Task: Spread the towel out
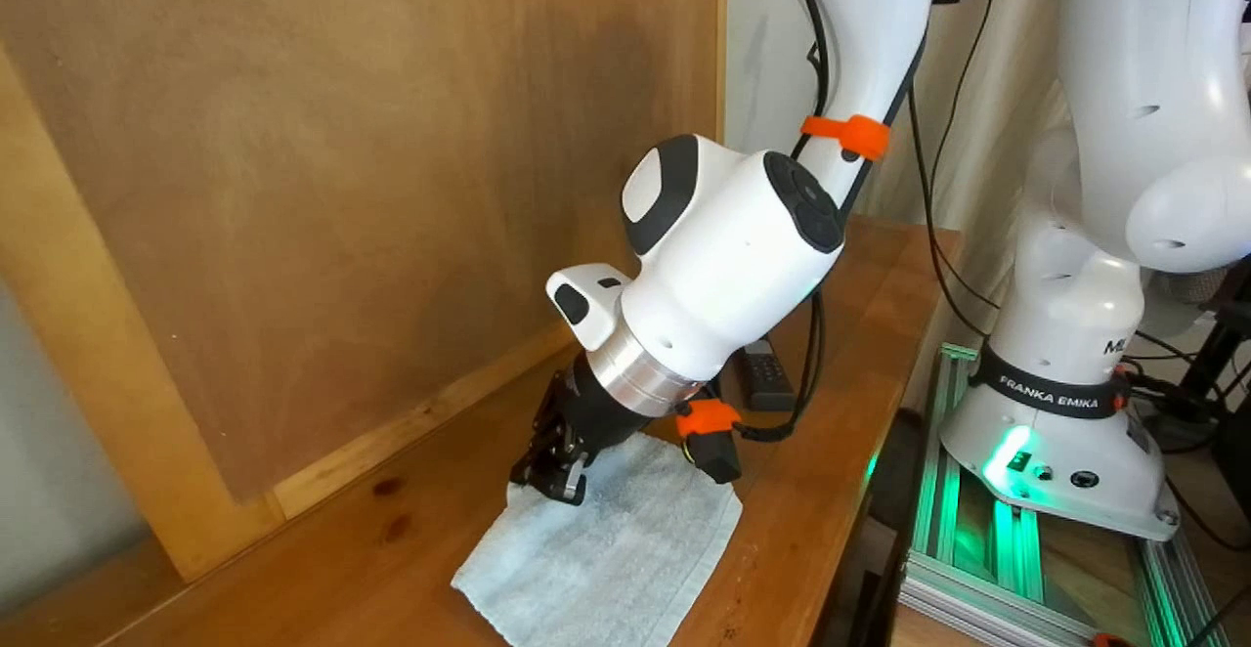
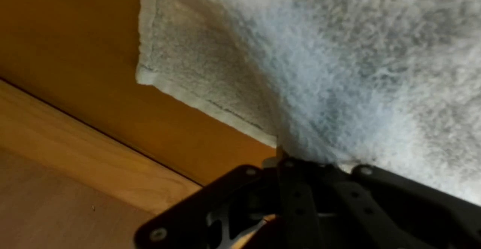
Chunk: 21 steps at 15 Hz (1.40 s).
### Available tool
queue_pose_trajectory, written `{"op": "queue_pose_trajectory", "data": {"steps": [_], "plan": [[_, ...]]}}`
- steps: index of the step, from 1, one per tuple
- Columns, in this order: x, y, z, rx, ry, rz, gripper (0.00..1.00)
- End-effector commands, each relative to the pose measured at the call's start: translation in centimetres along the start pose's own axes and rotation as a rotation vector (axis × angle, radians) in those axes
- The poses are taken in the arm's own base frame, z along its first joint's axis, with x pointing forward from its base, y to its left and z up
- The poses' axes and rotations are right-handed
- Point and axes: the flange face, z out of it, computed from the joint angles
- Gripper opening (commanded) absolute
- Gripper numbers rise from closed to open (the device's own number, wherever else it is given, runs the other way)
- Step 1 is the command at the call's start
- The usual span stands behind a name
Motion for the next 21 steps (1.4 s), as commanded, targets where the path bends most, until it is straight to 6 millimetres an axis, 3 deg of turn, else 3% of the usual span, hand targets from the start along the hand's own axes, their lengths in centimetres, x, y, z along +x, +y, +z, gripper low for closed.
{"op": "queue_pose_trajectory", "data": {"steps": [1, 12, 16, 21], "plan": [[-0.8, -0.1, 1.9, -0.033, 0.055, -0.057, 0.0], [-1.6, -0.8, 3.4, -0.16, 0.184, -0.057, 0.0], [-0.8, -2.7, 1.5, -0.169, 0.194, -0.065, 0.0], [0.6, -6.8, -3.9, -0.224, 0.307, -0.108, 0.0]]}}
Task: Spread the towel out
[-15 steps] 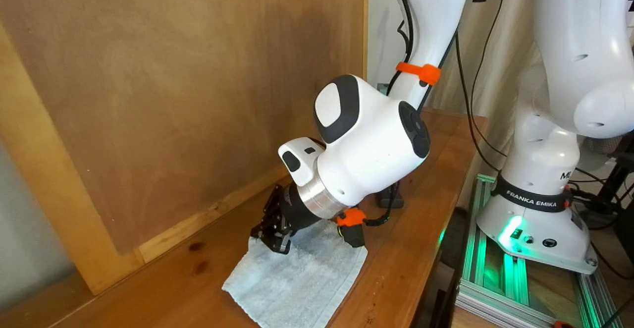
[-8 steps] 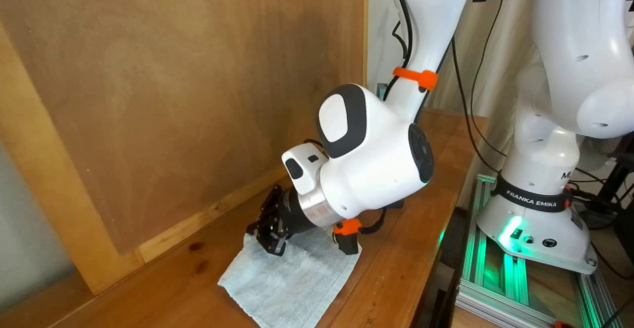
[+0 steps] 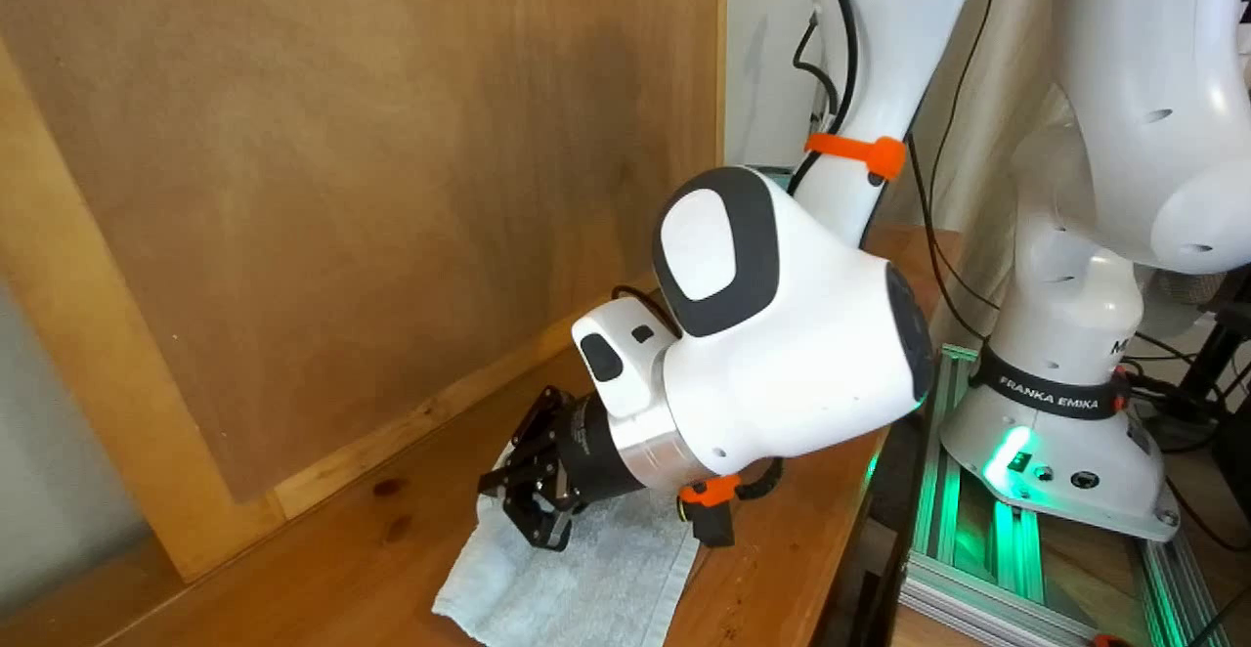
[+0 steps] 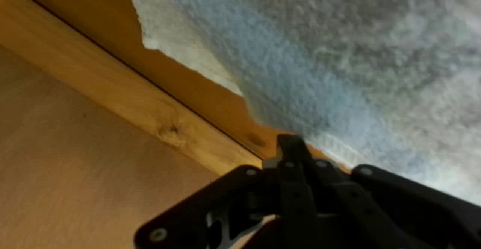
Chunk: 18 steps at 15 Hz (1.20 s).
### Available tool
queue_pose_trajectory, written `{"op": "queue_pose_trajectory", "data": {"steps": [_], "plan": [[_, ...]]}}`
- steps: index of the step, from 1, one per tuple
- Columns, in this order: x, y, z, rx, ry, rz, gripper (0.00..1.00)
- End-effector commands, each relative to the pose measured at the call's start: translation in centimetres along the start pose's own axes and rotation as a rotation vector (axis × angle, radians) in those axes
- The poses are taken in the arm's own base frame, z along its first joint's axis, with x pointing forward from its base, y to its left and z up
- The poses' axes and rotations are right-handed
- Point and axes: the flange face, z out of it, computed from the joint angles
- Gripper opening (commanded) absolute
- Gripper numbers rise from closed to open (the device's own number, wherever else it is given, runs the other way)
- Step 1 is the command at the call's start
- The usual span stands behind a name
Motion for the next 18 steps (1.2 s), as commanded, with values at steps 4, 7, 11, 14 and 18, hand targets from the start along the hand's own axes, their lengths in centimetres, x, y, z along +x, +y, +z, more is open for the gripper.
{"op": "queue_pose_trajectory", "data": {"steps": [4, 7, 11, 14, 18], "plan": [[4.1, -2.0, -6.5, -0.099, 0.131, -0.005, 0.0], [4.5, -2.2, -7.9, -0.076, -0.002, 0.062, 0.0], [4.7, -2.3, -10.7, -0.021, -0.172, 0.16, 0.0], [5.2, -2.2, -13.3, 0.036, -0.237, 0.239, 0.28], [5.5, -0.7, -16.3, 0.043, -0.297, 0.357, 0.54]]}}
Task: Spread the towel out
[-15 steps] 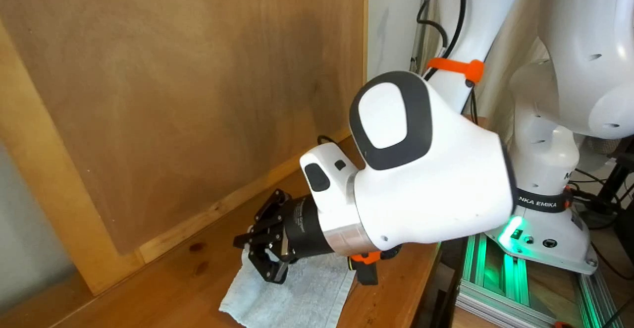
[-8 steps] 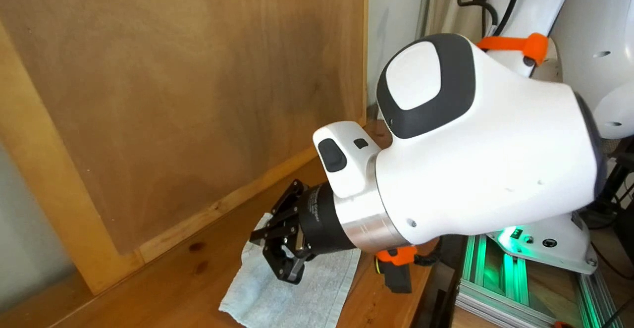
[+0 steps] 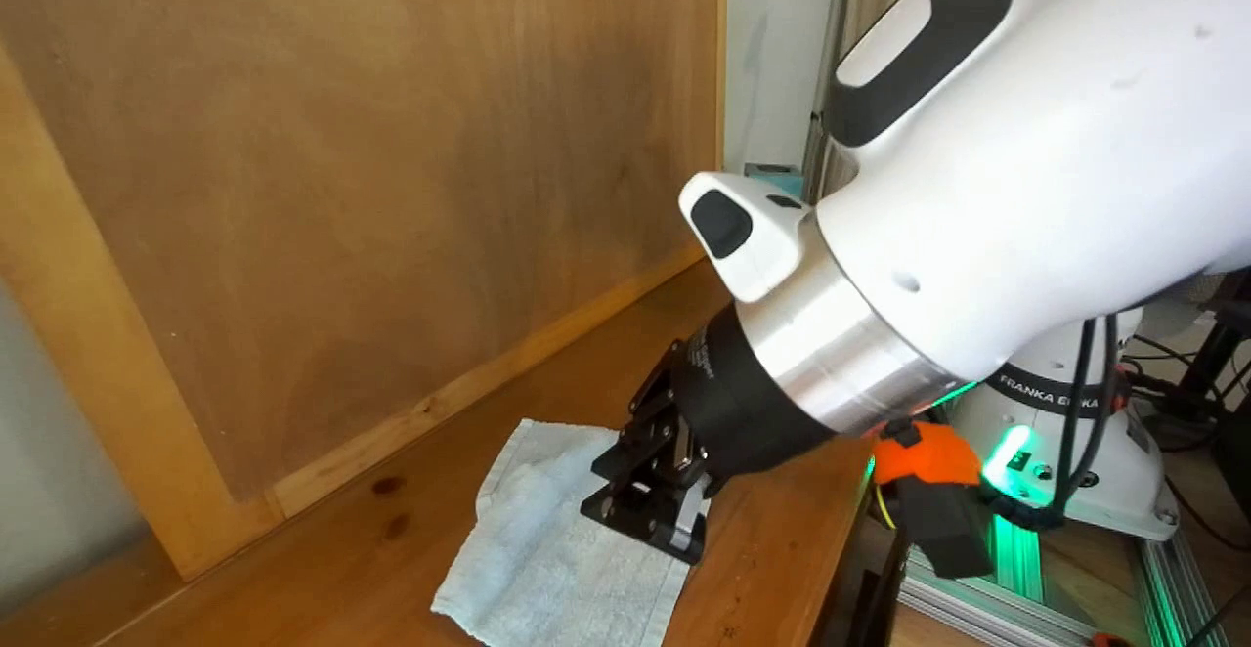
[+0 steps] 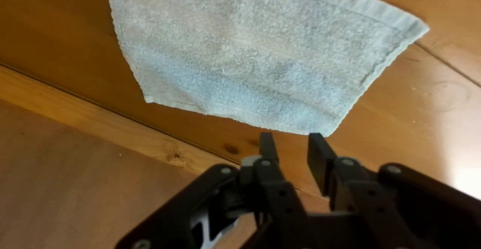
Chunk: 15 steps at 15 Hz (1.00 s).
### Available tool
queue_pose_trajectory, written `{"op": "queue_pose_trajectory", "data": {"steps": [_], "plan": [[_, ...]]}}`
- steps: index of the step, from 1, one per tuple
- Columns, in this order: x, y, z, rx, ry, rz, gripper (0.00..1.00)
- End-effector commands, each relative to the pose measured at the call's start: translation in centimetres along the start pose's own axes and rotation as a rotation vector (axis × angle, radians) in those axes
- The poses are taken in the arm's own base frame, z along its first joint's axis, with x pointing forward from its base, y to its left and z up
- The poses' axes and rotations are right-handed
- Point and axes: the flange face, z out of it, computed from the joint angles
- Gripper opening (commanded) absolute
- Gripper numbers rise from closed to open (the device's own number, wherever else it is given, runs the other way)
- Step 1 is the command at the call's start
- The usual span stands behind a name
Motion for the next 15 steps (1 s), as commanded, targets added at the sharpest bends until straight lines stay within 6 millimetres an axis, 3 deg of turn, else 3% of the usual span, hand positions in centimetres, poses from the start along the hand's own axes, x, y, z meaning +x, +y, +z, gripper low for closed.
{"op": "queue_pose_trajectory", "data": {"steps": [1, 6, 12, 13, 15], "plan": [[-0.6, 2.3, -3.2, 0.012, -0.034, 0.09, 0.62], [-1.5, 4.1, -6.7, 0.093, -0.117, 0.177, 0.97], [-2.7, 5.9, -11.9, 0.146, -0.087, 0.181, 1.0], [-1.9, 4.3, -10.2, 0.133, -0.123, 0.188, 1.0], [-2.3, 4.8, -11.5, 0.143, -0.091, 0.181, 1.0]]}}
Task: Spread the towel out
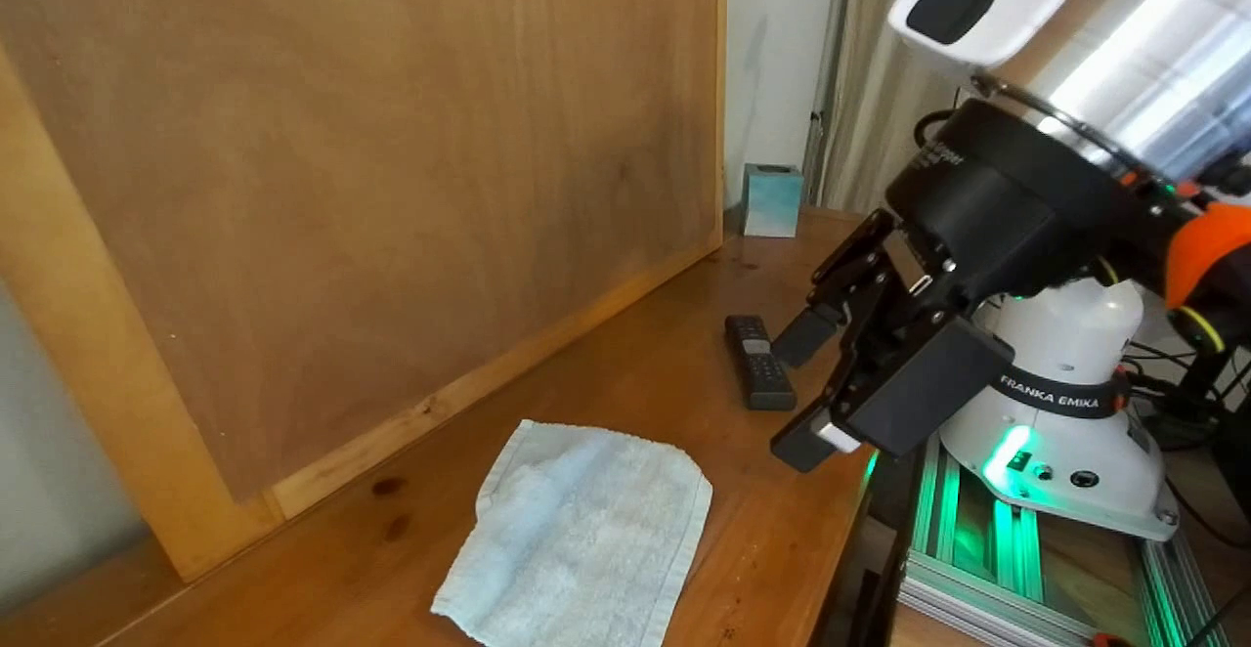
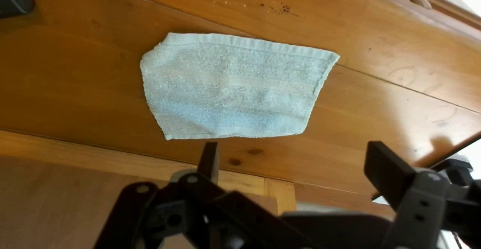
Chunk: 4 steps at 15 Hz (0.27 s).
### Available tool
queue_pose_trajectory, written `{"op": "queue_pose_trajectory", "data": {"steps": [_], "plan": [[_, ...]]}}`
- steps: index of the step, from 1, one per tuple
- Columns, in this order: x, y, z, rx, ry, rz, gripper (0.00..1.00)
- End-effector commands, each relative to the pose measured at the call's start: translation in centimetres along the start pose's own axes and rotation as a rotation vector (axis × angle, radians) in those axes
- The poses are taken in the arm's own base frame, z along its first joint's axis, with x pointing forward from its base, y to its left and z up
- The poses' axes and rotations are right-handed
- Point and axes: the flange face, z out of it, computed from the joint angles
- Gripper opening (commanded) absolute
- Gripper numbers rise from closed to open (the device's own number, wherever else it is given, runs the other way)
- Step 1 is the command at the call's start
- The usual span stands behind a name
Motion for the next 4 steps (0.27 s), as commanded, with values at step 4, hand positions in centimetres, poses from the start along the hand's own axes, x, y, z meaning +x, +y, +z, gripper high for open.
{"op": "queue_pose_trajectory", "data": {"steps": [4], "plan": [[-0.17, 0.5, -0.35, -0.003, 0.011, -0.003, 1.0]]}}
